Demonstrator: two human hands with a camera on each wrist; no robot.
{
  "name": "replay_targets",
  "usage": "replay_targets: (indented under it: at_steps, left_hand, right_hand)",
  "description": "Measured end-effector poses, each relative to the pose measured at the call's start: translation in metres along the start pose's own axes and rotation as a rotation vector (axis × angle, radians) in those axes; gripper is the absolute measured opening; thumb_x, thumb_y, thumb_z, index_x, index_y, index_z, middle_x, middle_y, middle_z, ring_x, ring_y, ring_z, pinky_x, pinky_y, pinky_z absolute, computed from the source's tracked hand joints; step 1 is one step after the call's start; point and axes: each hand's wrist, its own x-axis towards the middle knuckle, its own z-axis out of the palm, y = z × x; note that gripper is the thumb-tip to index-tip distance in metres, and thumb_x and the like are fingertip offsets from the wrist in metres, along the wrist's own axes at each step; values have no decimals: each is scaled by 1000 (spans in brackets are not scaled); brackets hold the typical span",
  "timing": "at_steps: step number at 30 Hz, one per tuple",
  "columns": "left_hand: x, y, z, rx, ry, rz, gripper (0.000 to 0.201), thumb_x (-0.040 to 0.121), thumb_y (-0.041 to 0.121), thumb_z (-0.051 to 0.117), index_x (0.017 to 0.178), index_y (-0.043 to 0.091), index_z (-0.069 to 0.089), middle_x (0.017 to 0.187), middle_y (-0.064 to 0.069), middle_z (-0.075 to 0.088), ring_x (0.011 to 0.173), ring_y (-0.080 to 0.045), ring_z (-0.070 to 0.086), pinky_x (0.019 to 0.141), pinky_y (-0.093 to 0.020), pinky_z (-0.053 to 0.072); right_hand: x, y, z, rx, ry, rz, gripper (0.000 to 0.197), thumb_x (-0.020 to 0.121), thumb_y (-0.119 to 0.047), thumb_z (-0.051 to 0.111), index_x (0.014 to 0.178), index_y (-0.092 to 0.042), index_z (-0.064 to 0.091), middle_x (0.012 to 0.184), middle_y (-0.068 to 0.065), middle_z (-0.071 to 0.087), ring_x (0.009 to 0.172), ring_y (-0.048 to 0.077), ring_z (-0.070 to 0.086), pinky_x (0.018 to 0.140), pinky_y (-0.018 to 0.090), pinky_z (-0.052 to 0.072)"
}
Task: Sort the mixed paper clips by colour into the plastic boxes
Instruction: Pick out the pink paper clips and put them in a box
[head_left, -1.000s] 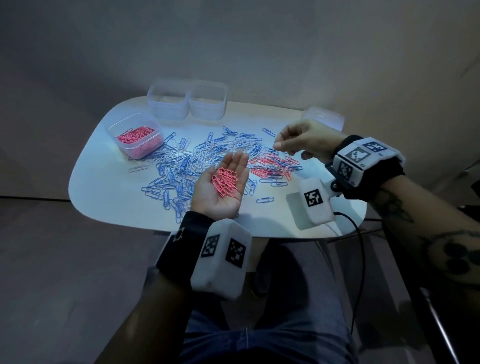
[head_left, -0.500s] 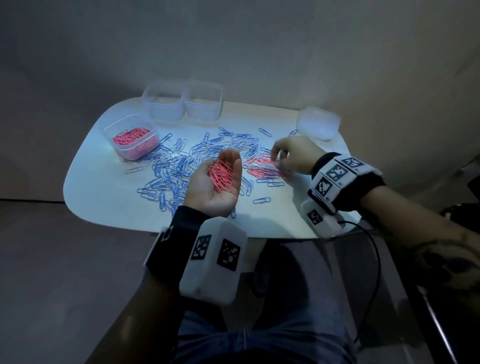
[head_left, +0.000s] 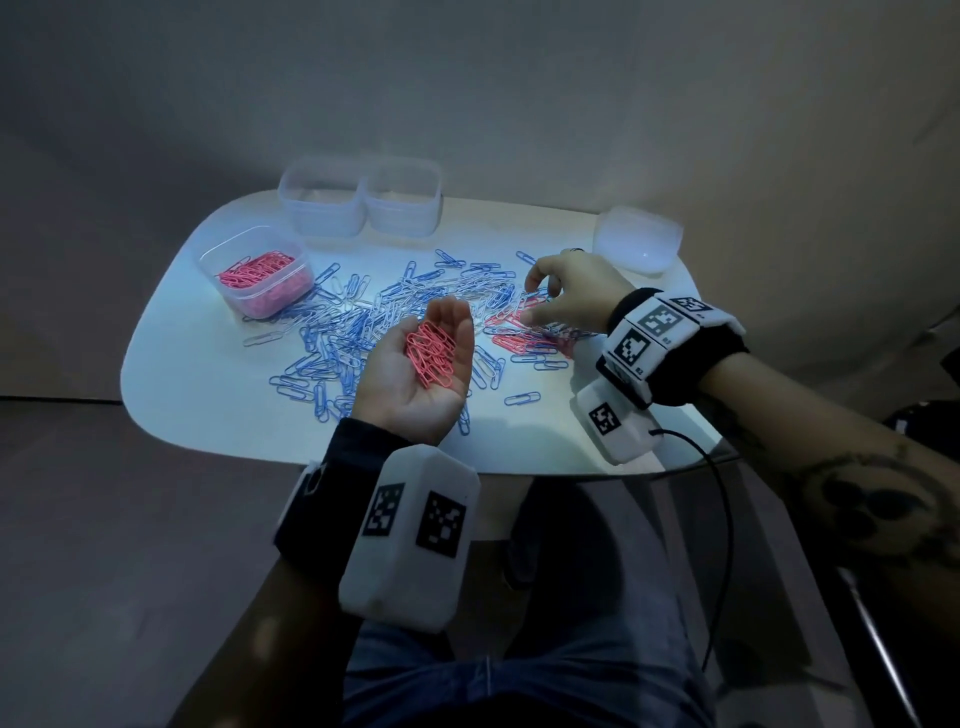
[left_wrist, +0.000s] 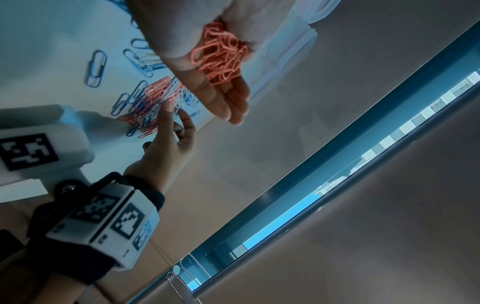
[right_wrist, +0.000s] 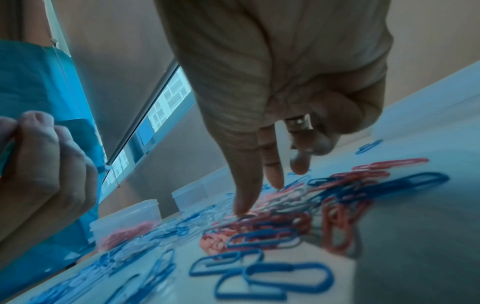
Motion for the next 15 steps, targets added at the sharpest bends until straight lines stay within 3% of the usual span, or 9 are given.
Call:
replay_targets:
  at_steps: [2,5,11,15]
  left_hand:
    - [-1,1,1,-1,-3,5,55,98,23,36,58,-2,64,58,-8,65,49,-21,67,41,-26,53]
    - [-2,4,0,-1,-8,7,56,98,23,36,57,-2,65,58,-8,66,50,-21,67,42,-26,54]
    - [-3,2,-2,0,-15,-7,55,98,23,35,58,-1,64,58,-7,65,50,-20,67,41,-26,53]
    - [-4,0,-1,3,-9,-7,55,98,23,35,58,-1,64,59,-7,65,50,-21,67,41,-26,53]
  right_hand:
    - [0,-2,1,-48,-38,6,49,71,-32,78,112,-15,57,99,2,43,90,17,43,74,25,33]
    - [-3,1,0,-67,-47,24,62,66,-31,82,115,-12,49,99,3,43,91,20,43,75,29,35]
    - [-4,6,1,-2,-41,32,51,70,-32,79,112,-11,57,99,6,53,88,19,47,74,27,38]
    - [2,0,2,-60,-40,19,45,73,-30,77,109,-10,59,112,10,61,102,25,55,81,29,41]
